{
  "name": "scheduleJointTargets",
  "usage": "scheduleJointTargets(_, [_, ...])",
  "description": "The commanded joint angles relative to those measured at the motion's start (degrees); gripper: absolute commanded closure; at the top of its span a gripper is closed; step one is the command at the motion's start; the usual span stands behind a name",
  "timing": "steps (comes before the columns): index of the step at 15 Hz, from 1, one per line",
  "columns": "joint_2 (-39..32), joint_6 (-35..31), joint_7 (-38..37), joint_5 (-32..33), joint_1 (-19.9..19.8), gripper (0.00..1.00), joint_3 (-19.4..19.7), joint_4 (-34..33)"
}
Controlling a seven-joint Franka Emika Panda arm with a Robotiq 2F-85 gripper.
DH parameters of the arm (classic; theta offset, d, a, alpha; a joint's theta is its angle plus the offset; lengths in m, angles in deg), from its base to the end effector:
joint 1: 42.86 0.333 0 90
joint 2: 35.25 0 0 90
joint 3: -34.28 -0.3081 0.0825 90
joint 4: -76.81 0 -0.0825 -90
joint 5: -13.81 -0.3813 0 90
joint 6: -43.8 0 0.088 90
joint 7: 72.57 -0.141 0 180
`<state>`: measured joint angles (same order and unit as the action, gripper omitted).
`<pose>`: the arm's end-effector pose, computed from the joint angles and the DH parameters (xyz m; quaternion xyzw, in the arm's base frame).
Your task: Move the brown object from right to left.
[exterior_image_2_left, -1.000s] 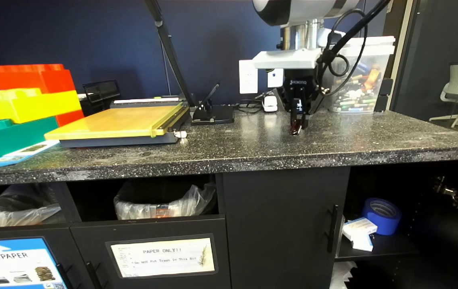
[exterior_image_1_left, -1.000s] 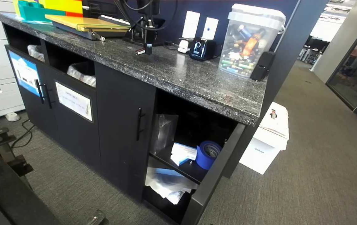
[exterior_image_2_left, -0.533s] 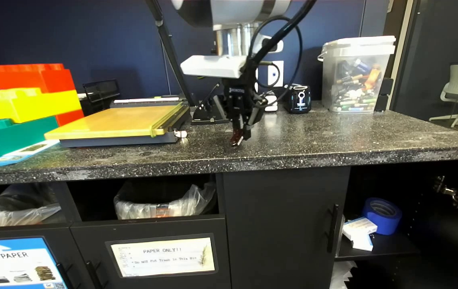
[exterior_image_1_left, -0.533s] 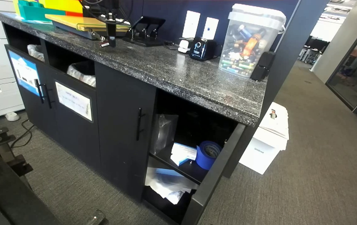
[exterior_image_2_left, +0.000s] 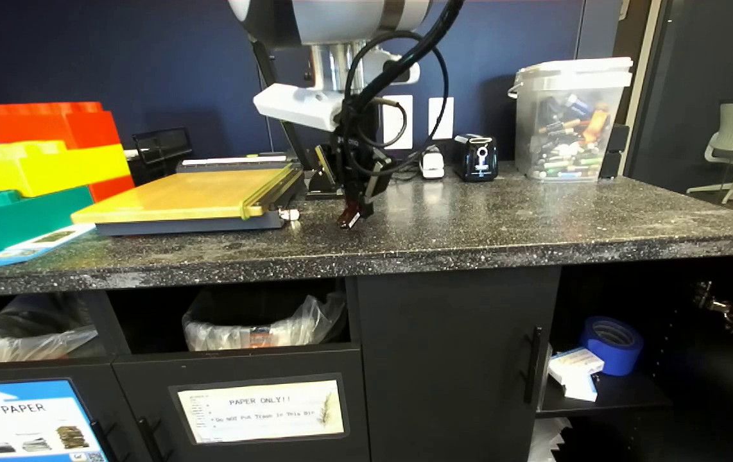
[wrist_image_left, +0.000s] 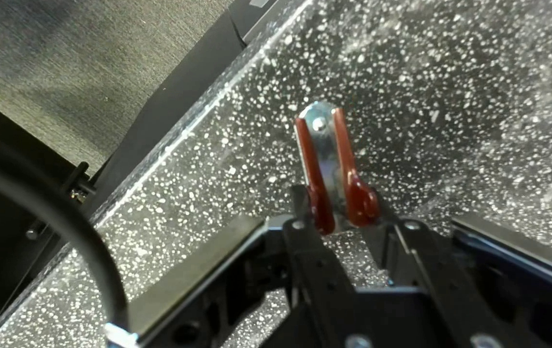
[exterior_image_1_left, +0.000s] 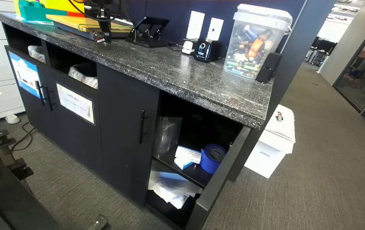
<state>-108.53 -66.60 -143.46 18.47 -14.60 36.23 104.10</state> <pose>0.7311 0.3707 0.2307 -0.9294 0.3547 -0.0978 0.0287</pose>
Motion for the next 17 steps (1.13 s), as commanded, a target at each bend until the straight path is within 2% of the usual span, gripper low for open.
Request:
scheduleJointTargets(1, [-6.0, -0.9, -2.4, 1.3, -0.1, 0.93, 1.7, -6.1])
scheduleJointTargets(2, [-4.2, -3.1, -2.9, 1.7, 0.0, 0.93, 2.0, -1.6])
scheduleJointTargets(3, [-4.7, -3.8, -3.1, 2.0, 0.1, 0.93, 2.3, -1.8])
scheduleJointTargets(4, [-4.4, -3.9, -2.7, 2.0, 0.2, 0.45, 2.2, -1.7])
scheduleJointTargets(5, [-4.0, -3.2, -1.6, 2.0, 0.4, 0.44, 1.9, -1.6])
scheduleJointTargets(11, [0.6, 1.3, 3.2, 1.6, 0.4, 0.01, 1.1, -1.7])
scheduleJointTargets(13, [2.9, 4.1, 6.3, 1.0, -0.5, 0.00, 0.5, -1.7])
scheduleJointTargets(14, [0.0, 0.5, 3.3, 1.6, 0.4, 0.04, 1.4, -2.0])
scheduleJointTargets(15, [1.2, 1.8, 4.3, 1.6, 0.1, 0.00, 1.3, -2.0])
scheduleJointTargets(17, [2.6, 3.2, 5.2, 1.5, -0.3, 0.00, 1.2, -1.9])
